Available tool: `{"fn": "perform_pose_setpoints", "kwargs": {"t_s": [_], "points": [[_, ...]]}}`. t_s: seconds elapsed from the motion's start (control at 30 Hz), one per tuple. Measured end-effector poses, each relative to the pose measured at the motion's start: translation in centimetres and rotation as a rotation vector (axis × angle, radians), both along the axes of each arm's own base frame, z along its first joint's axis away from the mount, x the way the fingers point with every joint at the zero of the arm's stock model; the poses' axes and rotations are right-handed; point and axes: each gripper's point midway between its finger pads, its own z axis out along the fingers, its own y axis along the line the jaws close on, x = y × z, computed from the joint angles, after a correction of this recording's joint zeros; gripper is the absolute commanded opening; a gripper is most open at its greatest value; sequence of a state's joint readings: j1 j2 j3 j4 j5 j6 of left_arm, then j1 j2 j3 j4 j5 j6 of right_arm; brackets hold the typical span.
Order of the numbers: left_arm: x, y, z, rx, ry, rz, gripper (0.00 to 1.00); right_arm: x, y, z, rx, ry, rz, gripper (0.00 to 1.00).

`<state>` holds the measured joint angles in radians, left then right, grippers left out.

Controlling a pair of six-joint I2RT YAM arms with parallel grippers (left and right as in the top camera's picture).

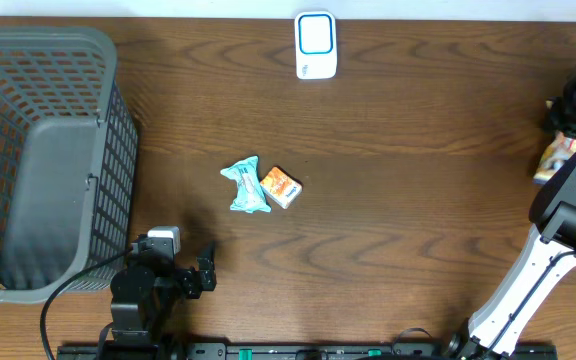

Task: Scan the item barcode
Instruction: 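Carry the snack bag right and release it at the right edge, then reach the right gripper to the orange box and grasp it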

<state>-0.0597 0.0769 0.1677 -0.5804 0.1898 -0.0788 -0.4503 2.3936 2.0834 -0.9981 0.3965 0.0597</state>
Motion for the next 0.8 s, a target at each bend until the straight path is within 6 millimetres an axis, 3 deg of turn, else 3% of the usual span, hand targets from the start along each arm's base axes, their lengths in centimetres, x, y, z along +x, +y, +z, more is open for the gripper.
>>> {"fn": "perform_pose_setpoints", "kwargs": {"t_s": [0.1,0.2,0.33,0.43,0.5,0.57,0.63,0.8], "points": [[0.0,0.0,0.0,0.0,0.0,0.0,0.98,0.8,2.1,1.1,0.091,-0.054,0.019,0.99],[0.0,0.0,0.0,0.0,0.0,0.0,0.98,1.2,5.7,4.0,0.217,-0.133,0.022,0.99],[0.0,0.0,0.0,0.0,0.0,0.0,0.98,1.8,13.5,9.8,0.438,-0.254,0.042,0.99],[0.0,0.0,0.0,0.0,0.0,0.0,0.98,1.9,21.9,12.6,0.668,-0.278,0.105,0.99],[0.0,0.0,0.0,0.0,0.0,0.0,0.98,1.8,26.5,13.0,0.772,-0.252,0.152,0.99],[0.0,0.0,0.0,0.0,0.0,0.0,0.98,1.2,31.8,12.2,0.864,-0.185,0.214,0.81],[0.0,0.0,0.0,0.0,0.0,0.0,0.98,-0.3,36.8,10.8,0.93,-0.084,0.262,0.72],[0.0,0.0,0.0,0.0,0.0,0.0,0.98,-4.8,48.2,6.9,0.984,0.105,0.434,0.71]]}}
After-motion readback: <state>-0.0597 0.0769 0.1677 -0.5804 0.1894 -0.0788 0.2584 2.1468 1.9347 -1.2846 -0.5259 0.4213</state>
